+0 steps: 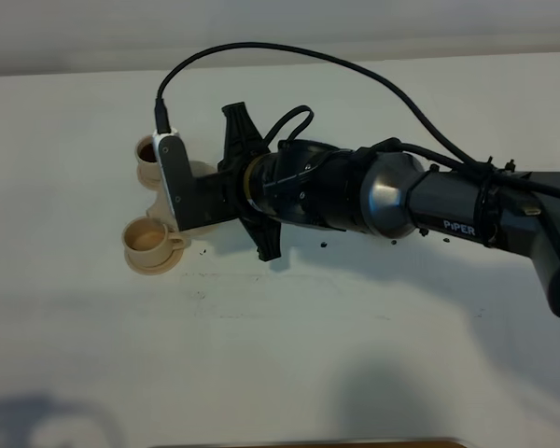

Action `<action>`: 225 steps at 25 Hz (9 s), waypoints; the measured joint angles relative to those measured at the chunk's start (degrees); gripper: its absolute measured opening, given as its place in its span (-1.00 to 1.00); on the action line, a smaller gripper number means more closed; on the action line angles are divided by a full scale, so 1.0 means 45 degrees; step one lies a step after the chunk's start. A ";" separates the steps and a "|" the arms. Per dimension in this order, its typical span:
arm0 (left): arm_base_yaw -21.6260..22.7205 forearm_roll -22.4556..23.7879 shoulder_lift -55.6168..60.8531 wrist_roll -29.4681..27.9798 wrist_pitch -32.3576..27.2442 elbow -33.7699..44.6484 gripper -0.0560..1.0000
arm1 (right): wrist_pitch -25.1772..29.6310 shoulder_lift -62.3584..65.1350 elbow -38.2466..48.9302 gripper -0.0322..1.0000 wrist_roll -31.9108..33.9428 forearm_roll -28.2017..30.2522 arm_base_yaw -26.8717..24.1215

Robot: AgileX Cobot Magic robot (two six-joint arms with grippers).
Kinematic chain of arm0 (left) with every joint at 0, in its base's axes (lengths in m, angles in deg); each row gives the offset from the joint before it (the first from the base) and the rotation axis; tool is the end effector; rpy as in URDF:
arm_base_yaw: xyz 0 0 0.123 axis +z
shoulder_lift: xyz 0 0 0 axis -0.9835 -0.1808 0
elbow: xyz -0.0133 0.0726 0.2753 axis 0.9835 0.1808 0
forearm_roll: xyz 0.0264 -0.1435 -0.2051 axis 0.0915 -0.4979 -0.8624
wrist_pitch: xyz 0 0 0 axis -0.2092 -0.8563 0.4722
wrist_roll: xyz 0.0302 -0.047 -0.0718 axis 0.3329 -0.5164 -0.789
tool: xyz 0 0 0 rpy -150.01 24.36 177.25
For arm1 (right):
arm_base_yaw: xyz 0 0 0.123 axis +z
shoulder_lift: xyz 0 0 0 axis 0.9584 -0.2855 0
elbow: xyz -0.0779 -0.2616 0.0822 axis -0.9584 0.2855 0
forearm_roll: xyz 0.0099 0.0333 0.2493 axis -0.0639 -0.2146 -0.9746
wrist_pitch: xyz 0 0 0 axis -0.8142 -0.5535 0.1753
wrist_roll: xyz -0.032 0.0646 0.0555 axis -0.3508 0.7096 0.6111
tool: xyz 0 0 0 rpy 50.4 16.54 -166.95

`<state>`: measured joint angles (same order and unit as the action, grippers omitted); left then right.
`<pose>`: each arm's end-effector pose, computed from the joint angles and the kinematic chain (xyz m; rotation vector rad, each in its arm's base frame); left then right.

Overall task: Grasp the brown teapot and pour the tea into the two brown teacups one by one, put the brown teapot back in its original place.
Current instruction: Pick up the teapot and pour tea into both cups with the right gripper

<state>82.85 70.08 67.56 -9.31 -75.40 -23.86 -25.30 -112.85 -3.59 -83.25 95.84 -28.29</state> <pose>-0.0018 0.0016 0.2666 -0.1848 2.0692 -0.0134 0.3442 0.3175 0.1643 -1.9560 1.3716 -0.4679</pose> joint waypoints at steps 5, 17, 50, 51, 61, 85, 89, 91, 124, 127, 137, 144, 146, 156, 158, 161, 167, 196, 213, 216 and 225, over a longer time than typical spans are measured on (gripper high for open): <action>0.0000 0.0000 0.0000 0.0000 0.0000 0.0000 0.06 | 0.0103 -0.0013 0.0000 -0.78 0.0043 0.0825 0.0154; 0.0000 0.0000 0.0000 0.0000 0.0000 0.0000 0.06 | 0.0804 -0.0392 -0.0064 -0.78 0.0653 0.2693 0.0435; 0.0000 0.0000 0.0000 0.0000 0.0000 0.0000 0.05 | 0.2098 -0.0379 -0.0667 -0.78 0.1926 0.4693 0.1143; 0.0000 0.0000 0.0000 0.0000 0.0000 0.0000 0.05 | 0.2132 -0.0379 -0.0726 -0.78 0.1941 0.4772 0.1177; 0.0000 0.0000 0.0000 0.0000 0.0000 0.0000 0.05 | 0.2518 -0.0379 -0.0894 -0.78 0.1996 0.5210 0.1539; 0.0000 0.0000 0.0000 0.0000 0.0000 0.0000 0.06 | 0.2978 -0.0379 -0.0909 -0.78 0.1990 0.6278 0.1662; 0.0000 0.0000 0.0000 0.0000 0.0000 0.0000 0.06 | 0.3124 -0.0379 -0.0909 -0.78 0.1990 0.6464 0.1779; 0.0000 0.0000 0.0000 0.0000 0.0000 0.0000 0.06 | 0.3153 -0.0379 -0.0909 -0.78 0.1990 0.6464 0.1809; 0.0000 0.0000 0.0000 0.0000 0.0000 0.0000 0.05 | 0.3443 -0.0379 -0.0909 -0.78 0.0650 0.6693 0.1944; 0.0000 0.0000 0.0000 0.0000 0.0000 0.0000 0.05 | 0.3443 -0.0379 -0.0909 -0.78 0.0650 0.6693 0.1944; 0.0000 0.0000 0.0000 0.0000 0.0000 0.0000 0.06 | 0.3443 -0.0379 -0.0909 -0.78 0.0650 0.6732 0.1944; 0.0000 0.0000 0.0000 0.0000 0.0000 0.0000 0.06 | 0.3352 -0.0379 -0.0909 -0.78 0.0650 0.6790 0.1944; 0.0000 0.0000 0.0000 0.0000 0.0000 0.0000 0.06 | 0.3330 -0.0379 -0.0909 -0.78 0.0650 0.6790 0.1944; 0.0000 0.0000 0.0000 0.0000 0.0000 0.0000 0.06 | 0.2994 -0.0379 -0.0909 -0.78 0.0650 0.6991 0.1944; 0.0000 0.0000 0.0000 0.0000 0.0000 0.0000 0.06 | 0.2949 -0.0379 -0.0927 -0.78 0.0650 0.7079 0.1944; 0.0000 0.0000 0.0000 0.0000 0.0000 0.0000 0.06 | 0.2907 -0.0379 -0.1037 -0.78 0.0650 0.7124 0.1944; 0.0000 0.0000 0.0000 0.0000 0.0000 0.0000 0.06 | 0.2811 -0.0379 -0.1082 -0.78 0.0650 0.7167 0.1944; 0.0000 0.0000 0.0000 0.0000 0.0000 0.0000 0.05 | 0.2646 -0.0379 -0.1098 -0.78 -0.0348 0.7909 0.1944; 0.0000 0.0000 0.0000 0.0000 0.0000 0.0000 0.06 | 0.2831 -0.0379 -0.1121 -0.78 -0.0358 0.8374 0.1944; 0.0000 0.0000 0.0000 0.0000 0.0000 0.0000 0.06 | 0.2864 -0.0379 -0.1121 -0.78 -0.0358 0.8426 0.1944; 0.0000 0.0000 0.0000 0.0000 0.0000 0.0000 0.06 | 0.2873 -0.0379 -0.1121 -0.78 -0.0358 0.8470 0.1944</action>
<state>82.85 70.08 67.56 -9.31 -75.40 -23.86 -12.37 -114.55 -8.64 -84.86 133.95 -19.54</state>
